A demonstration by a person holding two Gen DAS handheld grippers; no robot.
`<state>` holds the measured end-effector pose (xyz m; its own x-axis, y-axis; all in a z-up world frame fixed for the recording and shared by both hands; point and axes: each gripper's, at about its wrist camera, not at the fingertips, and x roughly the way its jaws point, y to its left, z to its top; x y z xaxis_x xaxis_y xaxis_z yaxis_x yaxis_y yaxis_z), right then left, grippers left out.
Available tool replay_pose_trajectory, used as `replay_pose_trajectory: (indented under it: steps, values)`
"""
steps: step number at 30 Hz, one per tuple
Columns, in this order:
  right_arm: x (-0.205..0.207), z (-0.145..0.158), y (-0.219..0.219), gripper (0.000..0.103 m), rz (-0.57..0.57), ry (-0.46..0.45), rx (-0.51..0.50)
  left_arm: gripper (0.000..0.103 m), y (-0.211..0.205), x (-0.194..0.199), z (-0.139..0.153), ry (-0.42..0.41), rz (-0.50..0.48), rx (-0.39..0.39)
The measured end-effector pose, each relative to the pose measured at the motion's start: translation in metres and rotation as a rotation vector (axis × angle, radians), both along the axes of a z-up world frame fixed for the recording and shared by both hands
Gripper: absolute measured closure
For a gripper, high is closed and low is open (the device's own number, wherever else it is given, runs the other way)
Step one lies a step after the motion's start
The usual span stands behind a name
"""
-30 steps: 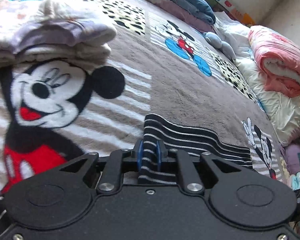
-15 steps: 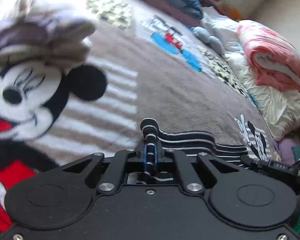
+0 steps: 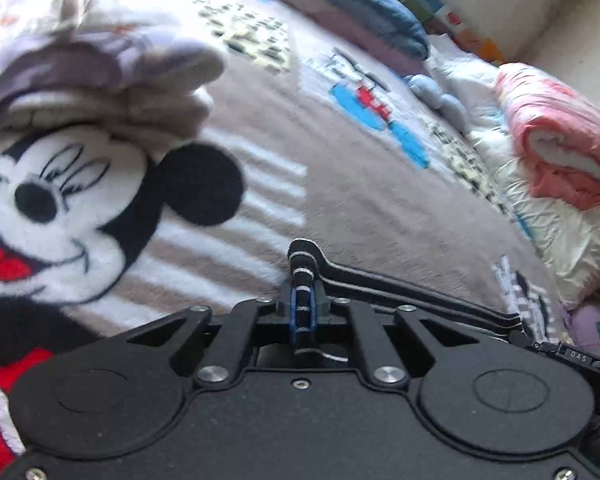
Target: Fold clothes
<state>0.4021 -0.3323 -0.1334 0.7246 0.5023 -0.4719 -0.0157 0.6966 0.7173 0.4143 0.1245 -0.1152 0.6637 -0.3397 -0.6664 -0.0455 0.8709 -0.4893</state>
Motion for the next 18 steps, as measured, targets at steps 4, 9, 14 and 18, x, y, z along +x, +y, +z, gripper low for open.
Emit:
replay_pose_trajectory:
  steps: [4, 9, 14, 18]
  values:
    - [0.003, 0.0, 0.002, 0.09, -0.004, 0.039, -0.042, 0.09, 0.002, -0.004, 0.013, 0.004, 0.004, 0.043]
    - [-0.019, 0.032, -0.008, 0.068, -0.043, -0.04, -0.091, 0.089, 0.027, -0.04, 0.038, -0.048, 0.046, 0.038]
    - [-0.069, 0.06, -0.016, 0.062, 0.0, -0.125, -0.133, 0.086, 0.067, -0.105, 0.061, -0.089, 0.117, 0.039]
    - [-0.125, 0.075, 0.0, 0.054, 0.051, -0.187, -0.185, 0.076, 0.1, -0.162, 0.071, -0.113, 0.203, 0.019]
